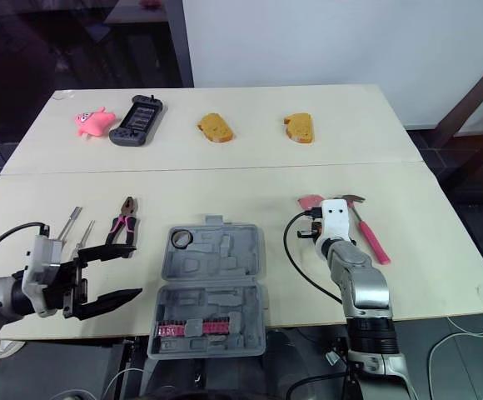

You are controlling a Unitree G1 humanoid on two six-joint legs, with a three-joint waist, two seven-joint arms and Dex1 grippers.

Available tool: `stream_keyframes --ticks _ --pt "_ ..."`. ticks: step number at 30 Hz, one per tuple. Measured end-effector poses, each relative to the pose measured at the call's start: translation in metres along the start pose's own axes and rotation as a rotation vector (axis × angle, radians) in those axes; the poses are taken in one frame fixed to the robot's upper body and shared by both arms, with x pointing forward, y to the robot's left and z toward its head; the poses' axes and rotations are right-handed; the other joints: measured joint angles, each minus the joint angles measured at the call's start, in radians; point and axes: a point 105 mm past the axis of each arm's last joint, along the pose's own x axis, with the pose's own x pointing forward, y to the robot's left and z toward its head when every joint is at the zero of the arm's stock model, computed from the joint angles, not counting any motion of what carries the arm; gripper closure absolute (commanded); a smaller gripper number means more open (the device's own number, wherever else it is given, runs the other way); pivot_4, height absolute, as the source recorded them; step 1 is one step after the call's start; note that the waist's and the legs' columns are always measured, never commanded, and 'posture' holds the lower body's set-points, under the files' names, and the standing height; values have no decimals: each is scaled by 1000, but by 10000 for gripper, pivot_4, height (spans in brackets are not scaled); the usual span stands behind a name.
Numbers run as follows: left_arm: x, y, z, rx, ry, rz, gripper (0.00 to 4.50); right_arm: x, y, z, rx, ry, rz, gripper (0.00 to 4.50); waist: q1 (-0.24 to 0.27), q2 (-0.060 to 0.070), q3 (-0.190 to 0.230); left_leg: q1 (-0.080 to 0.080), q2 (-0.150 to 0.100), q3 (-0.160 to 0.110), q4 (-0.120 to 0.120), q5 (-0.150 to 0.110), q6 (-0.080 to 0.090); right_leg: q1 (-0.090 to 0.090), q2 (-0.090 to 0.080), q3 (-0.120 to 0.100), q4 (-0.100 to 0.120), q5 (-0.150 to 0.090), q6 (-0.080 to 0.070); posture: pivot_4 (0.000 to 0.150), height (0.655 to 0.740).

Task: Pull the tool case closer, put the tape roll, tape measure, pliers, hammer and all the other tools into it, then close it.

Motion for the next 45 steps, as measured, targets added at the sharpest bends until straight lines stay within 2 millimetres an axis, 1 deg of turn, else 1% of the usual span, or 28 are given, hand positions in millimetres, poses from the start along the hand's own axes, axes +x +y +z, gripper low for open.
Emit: stream_keyframes --ticks 3,8,11,13,16,18,19,21,23,27,29,33,45 --pt "1 2 2 11 -1 -1 0 -3 -1 -2 2 4 -4 44504 1 0 0 0 0 0 0 0 0 0 0 0 0 0 0 1500 7400" --pt "6 -2 -5 -8 8 -35 0 -21 1 -15 -17 28 23 44504 2 0 0 0 0 -1 -1 0 0 0 0 -1 0 0 0 1500 7400" --pt "9 -4 -6 -2 9 -61 0 -45 8 -32 -45 60 63 44504 4 0 0 0 0 -2 -1 0 0 0 0 -2 0 0 0 1500 7400" --pt "11 -7 -8 -11 10 -81 0 -66 17 -46 -58 99 101 44504 3 0 0 0 0 -3 -1 0 0 0 0 -2 0 0 0 1500 7400" --pt "13 -7 -9 -9 11 -93 0 -86 25 -59 -59 149 135 44504 1 0 0 0 0 -3 0 0 0 1 0 -1 0 -1 -2 1500 7400" --pt "16 -6 -8 3 10 -116 0 -114 33 -76 -80 224 179 44504 10 2 -1 0 0 -3 0 0 0 1 0 -2 0 -3 -3 1500 7400" --pt "16 -7 -9 1 10 -124 0 -124 37 -82 -75 256 199 44504 13 2 -2 0 0 -3 0 0 0 2 0 -2 0 -3 -3 1500 7400" --pt "19 -5 -10 1 8 -139 0 -143 45 -90 -60 308 231 44504 29 4 -3 0 0 -4 -2 0 0 1 0 -3 0 -4 -2 1500 7400" --pt "21 -4 -10 2 6 -149 0 -155 52 -93 -37 335 250 44504 41 4 -3 -1 0 -6 -4 0 0 0 0 -6 0 -5 -3 1500 7400" --pt "22 -5 -11 -4 9 -167 0 -163 56 -92 -2 343 245 44504 66 5 -3 -1 0 -9 -9 -1 1 -1 0 -10 0 -9 -4 1500 7400" --pt "23 -4 -12 -4 9 -169 0 -167 55 -97 13 367 244 44504 75 5 -3 -1 0 -10 -12 -2 3 -1 0 -12 0 -11 -6 1500 7400" --pt "26 -2 -8 12 3 -184 0 -169 52 -98 11 379 242 44504 73 5 -4 -1 0 -10 -14 -2 4 -2 0 -12 0 -12 -6 1500 7400" --pt "26 -3 -10 5 6 -194 0 -175 46 -108 -23 435 252 44504 78 3 -5 0 0 -11 -13 -2 4 0 0 -13 0 -12 -6 1500 7400"
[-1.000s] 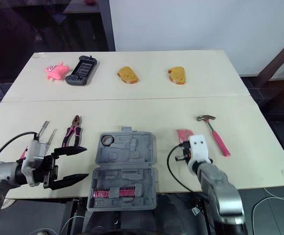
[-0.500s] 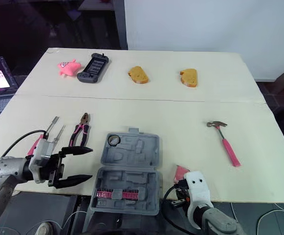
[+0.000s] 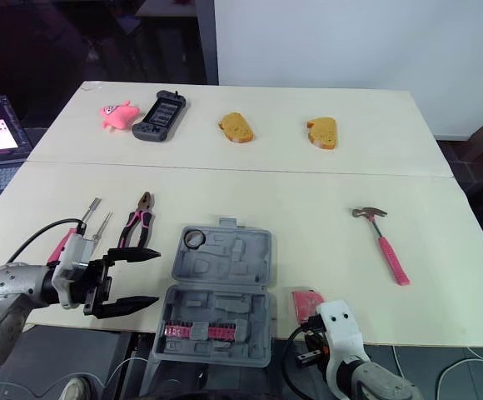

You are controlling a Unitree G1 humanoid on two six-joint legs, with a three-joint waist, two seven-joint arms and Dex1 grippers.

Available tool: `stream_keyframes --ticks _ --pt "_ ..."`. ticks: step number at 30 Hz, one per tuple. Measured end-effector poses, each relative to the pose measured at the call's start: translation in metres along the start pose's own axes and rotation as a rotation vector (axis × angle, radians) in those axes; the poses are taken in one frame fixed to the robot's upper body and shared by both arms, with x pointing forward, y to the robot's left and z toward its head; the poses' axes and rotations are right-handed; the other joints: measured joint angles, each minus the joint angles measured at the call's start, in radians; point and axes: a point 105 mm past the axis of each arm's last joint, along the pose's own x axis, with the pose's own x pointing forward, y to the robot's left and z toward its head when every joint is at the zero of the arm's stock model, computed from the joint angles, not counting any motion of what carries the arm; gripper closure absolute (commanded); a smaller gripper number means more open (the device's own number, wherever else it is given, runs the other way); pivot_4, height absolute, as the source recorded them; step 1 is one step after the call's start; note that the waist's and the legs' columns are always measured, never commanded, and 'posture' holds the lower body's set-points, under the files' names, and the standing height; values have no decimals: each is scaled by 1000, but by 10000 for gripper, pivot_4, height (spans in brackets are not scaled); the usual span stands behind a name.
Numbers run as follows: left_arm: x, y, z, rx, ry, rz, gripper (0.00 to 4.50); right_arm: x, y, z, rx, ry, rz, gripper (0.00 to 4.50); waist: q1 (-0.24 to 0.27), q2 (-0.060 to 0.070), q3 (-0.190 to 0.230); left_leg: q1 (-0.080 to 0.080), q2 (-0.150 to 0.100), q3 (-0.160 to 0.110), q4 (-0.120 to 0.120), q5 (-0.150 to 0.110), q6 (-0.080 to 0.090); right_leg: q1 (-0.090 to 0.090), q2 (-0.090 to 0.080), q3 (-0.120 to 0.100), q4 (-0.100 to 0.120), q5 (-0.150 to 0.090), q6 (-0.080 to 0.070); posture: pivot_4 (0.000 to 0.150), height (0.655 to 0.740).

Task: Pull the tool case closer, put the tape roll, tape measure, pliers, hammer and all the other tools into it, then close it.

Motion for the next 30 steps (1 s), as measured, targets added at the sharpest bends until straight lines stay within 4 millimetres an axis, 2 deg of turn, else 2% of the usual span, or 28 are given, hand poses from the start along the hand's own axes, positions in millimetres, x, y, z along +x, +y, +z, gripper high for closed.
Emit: stream_keyframes --ticks 9,12,15,16,17,18,20,23,25,27,29,30 --pt "0 0 0 -2 1 0 0 4 3 0 -2 -19 19 44504 1 -2 -1 0 0 -1 0 0 0 1 0 -1 0 0 0 1500 7400" --pt "0 0 0 -2 1 0 0 5 2 2 -5 -33 22 36479 1 -2 -2 0 0 -1 1 0 0 1 0 -1 0 0 0 1500 7400" --pt "0 0 0 -3 1 0 0 4 2 3 -20 -46 29 23166 1 -2 -2 0 0 -1 2 0 0 2 0 -1 0 0 0 1500 7400" --pt "0 0 0 -3 1 1 0 3 0 3 -27 -44 32 17334 1 -2 -2 0 0 -1 3 0 0 2 0 -1 1 0 0 1500 7400" --pt "0 0 0 -3 1 1 0 2 -1 2 -31 -41 34 13710 1 -2 -2 0 0 -1 4 0 0 3 0 -1 1 0 0 1500 7400" --pt "0 0 0 -3 1 1 0 -1 -6 1 -36 -35 28 6545 1 -2 -2 0 0 -1 7 0 0 4 0 -1 1 0 0 1500 7400" --pt "0 0 0 -3 1 2 0 -4 -11 0 -49 -25 29 806 0 -2 -2 1 0 -2 10 0 0 6 0 -1 1 0 0 1500 7400" --pt "0 0 0 -4 1 3 0 -13 -24 0 -79 6 23 806 -4 -1 -2 2 0 0 15 0 0 9 0 0 2 0 -2 1500 7400" --pt "0 1 0 -5 1 6 0 -18 -31 6 -112 5 36 806 -12 -2 -2 5 0 0 16 1 -1 12 0 2 2 3 -2 1500 7400" --pt "0 1 0 -5 1 9 0 -22 -34 23 -230 -3 103 806 -25 -1 -1 11 0 3 18 2 -3 16 0 5 2 6 -3 1500 7400" --pt "1 2 2 4 -1 6 0 -26 -42 50 -415 -31 175 806 -38 -2 0 24 0 6 18 2 -4 28 0 10 -1 5 0 1500 7400" --pt "1 2 2 8 -2 7 0 -28 -43 62 -501 -50 209 806 -43 -3 0 28 0 6 17 2 -4 28 0 10 -3 4 0 1500 7400"
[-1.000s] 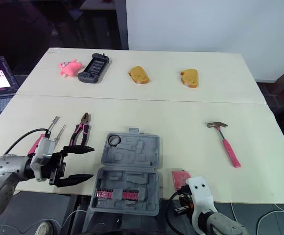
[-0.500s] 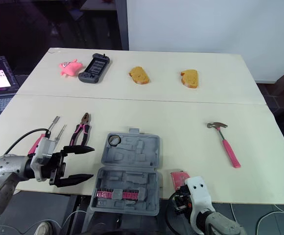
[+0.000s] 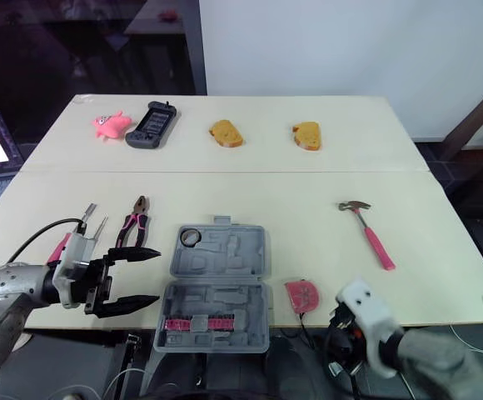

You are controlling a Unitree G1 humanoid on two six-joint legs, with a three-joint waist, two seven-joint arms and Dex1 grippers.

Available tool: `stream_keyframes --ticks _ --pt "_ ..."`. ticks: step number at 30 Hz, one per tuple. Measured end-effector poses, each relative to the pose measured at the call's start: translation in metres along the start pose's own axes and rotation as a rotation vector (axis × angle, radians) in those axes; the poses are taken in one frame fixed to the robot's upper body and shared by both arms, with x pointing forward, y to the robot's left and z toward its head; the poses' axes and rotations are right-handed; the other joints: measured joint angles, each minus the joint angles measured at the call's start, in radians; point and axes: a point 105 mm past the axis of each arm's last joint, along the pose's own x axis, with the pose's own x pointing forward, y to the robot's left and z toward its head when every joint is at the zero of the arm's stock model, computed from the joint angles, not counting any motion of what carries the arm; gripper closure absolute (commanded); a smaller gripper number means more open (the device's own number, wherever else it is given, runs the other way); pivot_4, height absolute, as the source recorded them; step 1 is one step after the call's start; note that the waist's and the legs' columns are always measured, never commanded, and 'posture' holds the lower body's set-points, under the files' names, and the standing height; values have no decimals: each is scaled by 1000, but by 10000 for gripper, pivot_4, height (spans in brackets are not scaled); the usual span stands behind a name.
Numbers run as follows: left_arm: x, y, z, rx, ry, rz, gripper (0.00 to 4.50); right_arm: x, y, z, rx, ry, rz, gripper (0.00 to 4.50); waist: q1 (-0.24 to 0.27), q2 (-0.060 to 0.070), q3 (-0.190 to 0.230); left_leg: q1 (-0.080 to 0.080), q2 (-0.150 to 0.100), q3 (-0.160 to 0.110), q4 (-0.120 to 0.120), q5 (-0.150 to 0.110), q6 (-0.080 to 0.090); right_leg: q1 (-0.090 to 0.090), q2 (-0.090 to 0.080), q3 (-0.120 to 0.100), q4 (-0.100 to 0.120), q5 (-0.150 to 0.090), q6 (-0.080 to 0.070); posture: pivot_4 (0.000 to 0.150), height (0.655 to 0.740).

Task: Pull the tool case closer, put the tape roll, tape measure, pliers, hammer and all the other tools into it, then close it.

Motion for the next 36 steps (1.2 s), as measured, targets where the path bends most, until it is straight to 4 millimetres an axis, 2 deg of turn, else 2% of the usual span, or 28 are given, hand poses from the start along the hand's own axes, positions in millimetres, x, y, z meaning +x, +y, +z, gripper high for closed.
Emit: stream_keyframes --ticks 4,6,10,16,22,30,36 --pt "1 1 1 4 -2 0 0 1 0 16 -233 -13 167 806 -1 -2 0 -1 0 1 -3 -1 1 2 -1 1 -1 0 -1 1500 7400" --pt "1 2 2 10 -3 -1 0 5 -8 23 -375 12 245 806 -5 0 0 -10 -1 1 -2 -1 2 -5 0 1 -1 1 1 1500 7400" --pt "2 2 3 11 -3 1 0 17 -23 34 -572 36 332 806 -10 0 1 -12 0 0 -3 -3 5 -7 1 0 0 2 4 1500 7400" --pt "1 -2 -2 -19 6 18 0 35 -27 32 -759 101 463 806 -7 3 3 -12 0 0 -3 -3 5 -7 1 0 0 2 4 1500 7400" --pt "-1 -3 0 -12 7 34 0 49 -20 26 -806 121 538 806 -8 4 4 -12 0 0 -1 -3 5 -7 1 0 0 0 1 1500 7400" --pt "-3 -5 1 -9 8 52 0 65 -20 27 -814 107 505 806 -9 4 4 -12 0 0 -1 -3 5 -7 1 0 1 1 1 1500 7400" --pt "-2 -5 1 -9 5 54 0 72 -23 20 -820 128 491 806 -9 5 4 -11 -1 0 -1 -3 5 -7 1 0 1 1 1 1500 7400"
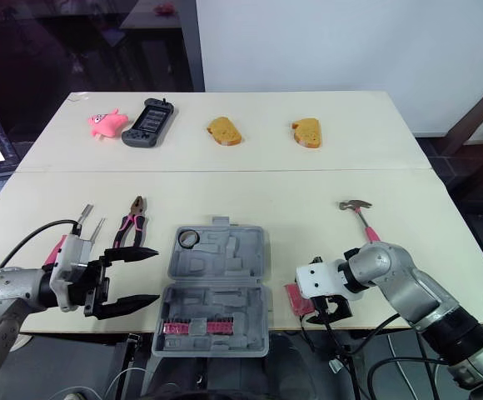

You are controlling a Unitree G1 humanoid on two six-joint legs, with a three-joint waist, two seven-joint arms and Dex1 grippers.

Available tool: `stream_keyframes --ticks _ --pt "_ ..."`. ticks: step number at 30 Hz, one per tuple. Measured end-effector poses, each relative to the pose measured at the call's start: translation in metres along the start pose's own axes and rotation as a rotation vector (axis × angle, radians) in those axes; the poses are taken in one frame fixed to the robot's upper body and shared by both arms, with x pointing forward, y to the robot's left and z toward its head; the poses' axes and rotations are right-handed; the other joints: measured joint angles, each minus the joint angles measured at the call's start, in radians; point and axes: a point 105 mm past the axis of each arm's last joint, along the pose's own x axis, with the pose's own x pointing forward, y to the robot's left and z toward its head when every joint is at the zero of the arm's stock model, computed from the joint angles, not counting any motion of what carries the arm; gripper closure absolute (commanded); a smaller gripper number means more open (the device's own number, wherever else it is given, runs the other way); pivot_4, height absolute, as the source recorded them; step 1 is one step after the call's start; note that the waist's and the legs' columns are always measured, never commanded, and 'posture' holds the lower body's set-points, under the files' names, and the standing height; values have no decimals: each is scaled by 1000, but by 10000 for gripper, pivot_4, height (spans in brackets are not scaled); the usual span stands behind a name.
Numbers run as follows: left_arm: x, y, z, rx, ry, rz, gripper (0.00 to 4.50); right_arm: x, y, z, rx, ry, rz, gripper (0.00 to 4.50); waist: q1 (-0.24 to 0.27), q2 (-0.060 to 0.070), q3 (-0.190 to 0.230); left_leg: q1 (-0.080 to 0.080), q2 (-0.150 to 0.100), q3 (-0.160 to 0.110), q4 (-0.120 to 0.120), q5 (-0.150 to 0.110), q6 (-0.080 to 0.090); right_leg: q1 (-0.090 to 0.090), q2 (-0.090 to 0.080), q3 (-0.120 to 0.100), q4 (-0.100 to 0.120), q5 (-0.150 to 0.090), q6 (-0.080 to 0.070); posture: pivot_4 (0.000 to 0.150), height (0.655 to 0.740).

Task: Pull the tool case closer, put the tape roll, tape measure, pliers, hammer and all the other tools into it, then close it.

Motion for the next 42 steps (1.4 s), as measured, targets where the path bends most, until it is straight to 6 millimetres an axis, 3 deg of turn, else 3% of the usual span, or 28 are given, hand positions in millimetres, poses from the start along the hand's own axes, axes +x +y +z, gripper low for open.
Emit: stream_keyframes --ticks 3,4,14,16,20,22,26,29,36,42 --pt "0 0 0 -1 -2 1 0 2 -1 -3 12 5 -3 8979 0 0 0 0 0 0 0 0 0 0 0 0 0 0 0 1500 7400" --pt "0 0 0 -1 -2 2 0 2 -1 -3 13 4 -5 14777 0 0 0 0 0 0 0 0 0 0 0 0 0 0 0 1500 7400" --pt "-1 1 1 0 -3 10 0 1 -3 3 11 -32 -16 15662 0 0 0 0 0 0 0 0 0 0 0 0 0 0 0 1500 7400" --pt "-1 2 1 0 -2 16 0 -10 -12 16 13 -73 -42 15662 -2 3 2 0 0 0 0 0 0 0 0 0 0 0 0 1500 7400" --pt "-4 7 0 1 -2 34 0 -55 -55 79 -6 -198 -168 15662 -10 6 4 1 0 -1 -1 1 -1 -2 1 0 3 2 1 1500 7400" --pt "-5 10 0 -1 -2 42 0 -63 -63 98 7 -226 -195 15662 -4 4 3 0 0 -2 -2 0 -1 -2 1 -1 3 2 1 1500 7400" --pt "-8 18 1 7 -1 65 0 -47 -83 131 101 -247 -219 15662 -1 5 3 -12 0 -1 -1 1 -1 -16 0 -1 7 3 3 1500 7400" --pt "-9 22 1 14 2 76 0 -34 -95 145 157 -200 -224 15662 -1 4 3 -18 0 -1 1 2 -3 -24 0 -1 13 4 3 1500 7400" --pt "-10 25 1 16 4 85 0 -1 -102 123 144 74 -187 15662 -2 5 3 -18 0 -1 0 2 -3 -26 0 -1 14 3 3 1500 7400" --pt "-10 24 0 12 6 91 0 7 -98 121 106 163 -152 15662 -9 5 3 -18 0 -1 0 2 -3 -28 1 -1 16 3 3 1500 7400"
